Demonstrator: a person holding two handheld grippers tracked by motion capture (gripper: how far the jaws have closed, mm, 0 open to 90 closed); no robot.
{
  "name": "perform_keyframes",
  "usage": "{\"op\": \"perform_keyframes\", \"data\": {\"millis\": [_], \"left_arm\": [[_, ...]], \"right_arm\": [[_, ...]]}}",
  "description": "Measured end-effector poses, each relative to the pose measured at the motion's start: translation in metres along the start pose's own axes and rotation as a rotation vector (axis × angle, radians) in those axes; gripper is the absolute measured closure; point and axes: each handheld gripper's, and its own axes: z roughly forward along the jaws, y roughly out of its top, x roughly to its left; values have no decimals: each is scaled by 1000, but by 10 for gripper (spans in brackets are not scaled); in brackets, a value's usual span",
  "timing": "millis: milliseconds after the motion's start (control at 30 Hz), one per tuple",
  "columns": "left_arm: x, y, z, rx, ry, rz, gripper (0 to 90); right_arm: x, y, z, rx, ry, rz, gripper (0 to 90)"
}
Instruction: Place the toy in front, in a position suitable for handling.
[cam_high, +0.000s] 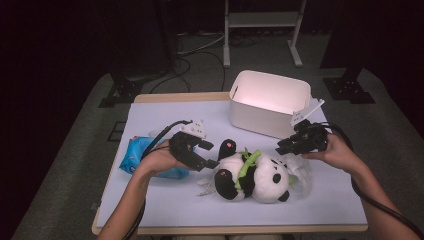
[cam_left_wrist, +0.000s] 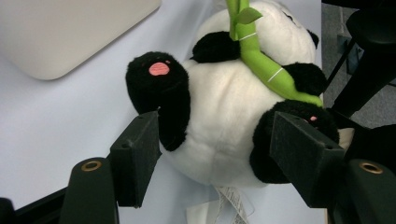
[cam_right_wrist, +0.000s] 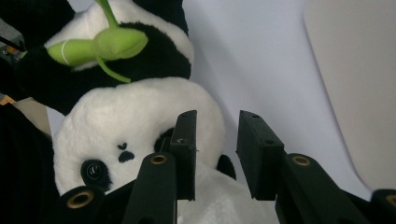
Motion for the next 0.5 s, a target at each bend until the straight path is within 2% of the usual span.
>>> {"op": "perform_keyframes", "data": {"millis": [267, 500], "left_arm": [[2, -7, -5, -15, 28, -24, 301], [2, -20, -4, -18, 45, -46, 256]], "right_arm": [[-10, 12, -8, -10, 11, -2, 625], [-18, 19, -14, -15, 16, -7, 595]]}}
